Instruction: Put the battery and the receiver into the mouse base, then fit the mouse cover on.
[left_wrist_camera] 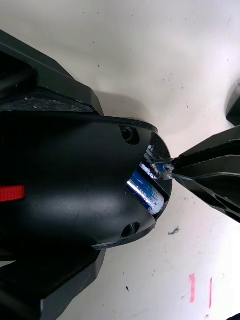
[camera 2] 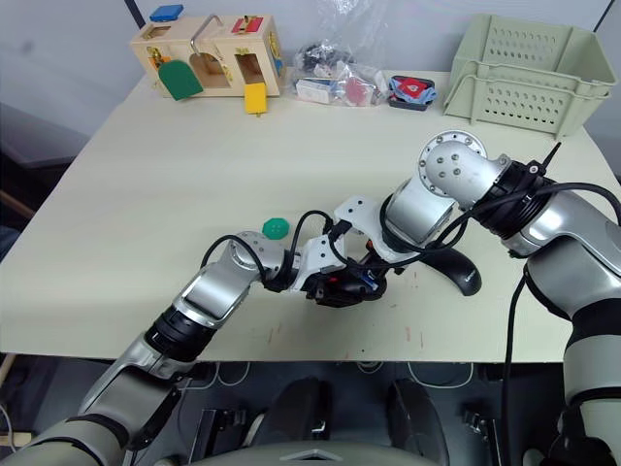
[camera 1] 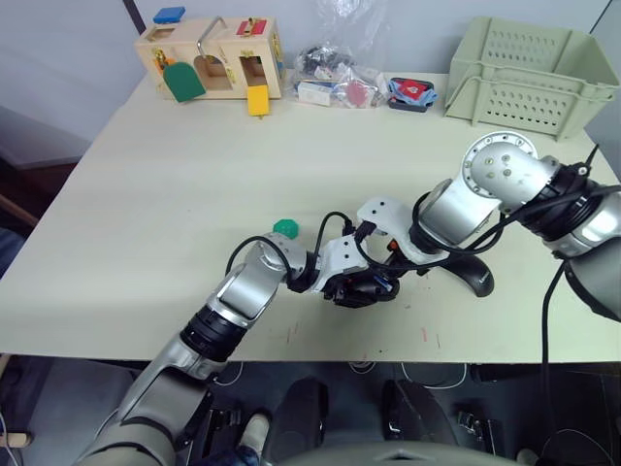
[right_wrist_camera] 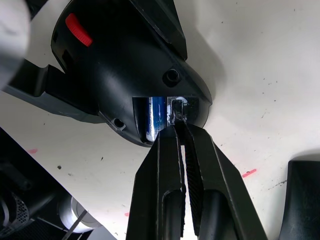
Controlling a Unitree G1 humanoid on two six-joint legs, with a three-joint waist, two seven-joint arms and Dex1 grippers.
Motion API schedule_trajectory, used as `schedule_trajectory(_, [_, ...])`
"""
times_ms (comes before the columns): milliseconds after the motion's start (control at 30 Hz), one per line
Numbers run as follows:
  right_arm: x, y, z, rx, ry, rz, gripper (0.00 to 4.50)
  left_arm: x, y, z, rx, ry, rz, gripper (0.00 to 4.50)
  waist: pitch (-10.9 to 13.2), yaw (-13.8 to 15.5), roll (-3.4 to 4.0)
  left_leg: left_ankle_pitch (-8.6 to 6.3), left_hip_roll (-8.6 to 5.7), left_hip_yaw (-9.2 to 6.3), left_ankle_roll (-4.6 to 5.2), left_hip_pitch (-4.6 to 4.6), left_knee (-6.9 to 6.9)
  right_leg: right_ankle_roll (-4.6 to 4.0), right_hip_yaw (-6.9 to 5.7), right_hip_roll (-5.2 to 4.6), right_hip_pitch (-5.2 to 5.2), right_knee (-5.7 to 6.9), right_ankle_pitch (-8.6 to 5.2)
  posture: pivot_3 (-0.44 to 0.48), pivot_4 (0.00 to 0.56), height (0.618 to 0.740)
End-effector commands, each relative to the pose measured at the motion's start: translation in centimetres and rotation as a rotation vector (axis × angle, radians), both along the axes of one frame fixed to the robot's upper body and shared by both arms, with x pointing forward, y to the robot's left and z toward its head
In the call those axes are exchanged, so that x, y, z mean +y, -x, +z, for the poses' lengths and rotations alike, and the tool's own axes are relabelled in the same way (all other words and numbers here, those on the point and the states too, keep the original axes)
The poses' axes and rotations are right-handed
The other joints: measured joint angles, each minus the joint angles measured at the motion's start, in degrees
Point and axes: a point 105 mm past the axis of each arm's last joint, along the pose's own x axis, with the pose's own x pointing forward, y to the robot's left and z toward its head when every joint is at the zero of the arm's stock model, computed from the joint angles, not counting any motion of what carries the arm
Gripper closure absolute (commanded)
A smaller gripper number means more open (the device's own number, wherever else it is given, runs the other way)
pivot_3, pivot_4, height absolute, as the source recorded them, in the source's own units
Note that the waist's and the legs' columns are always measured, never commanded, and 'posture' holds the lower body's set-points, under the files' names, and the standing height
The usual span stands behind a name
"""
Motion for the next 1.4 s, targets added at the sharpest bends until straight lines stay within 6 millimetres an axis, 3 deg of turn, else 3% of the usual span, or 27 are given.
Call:
schedule_trajectory(33, [0.4,-0.1,0.8,-0.033,-0.029,0.016,4.50,-0.1,0.8,-1.4,0.054,-0.046,-0.016,1.53,0.0,0.0,0.00,0.00,0.00,0.00,0.00,0.00,0.00,0.00,0.00,0.00,0.00,0.00,0.00,0.000,0.150,0.740])
schedule_trajectory(1000, [0.4,-0.6,0.1,-0.060,-0.017,0.040,4.50,0.0,1.0,-1.5,0.065,-0.053,-0.018,1.53,0.0,-0.2,0.01,0.00,0.01,-0.02,0.00,0.01,-0.04,0.00,-0.01,0.03,0.00,-0.01,0.00,0.000,0.150,0.740])
schedule_trajectory(1400, [0.1,0.3,-0.4,-0.005,-0.011,0.063,4.50,0.1,1.0,-1.6,0.068,-0.055,-0.014,1.53,0.0,-0.3,0.02,0.00,0.01,-0.02,-0.01,0.03,-0.04,-0.01,0.00,0.04,0.01,-0.02,-0.01,0.000,0.150,0.740])
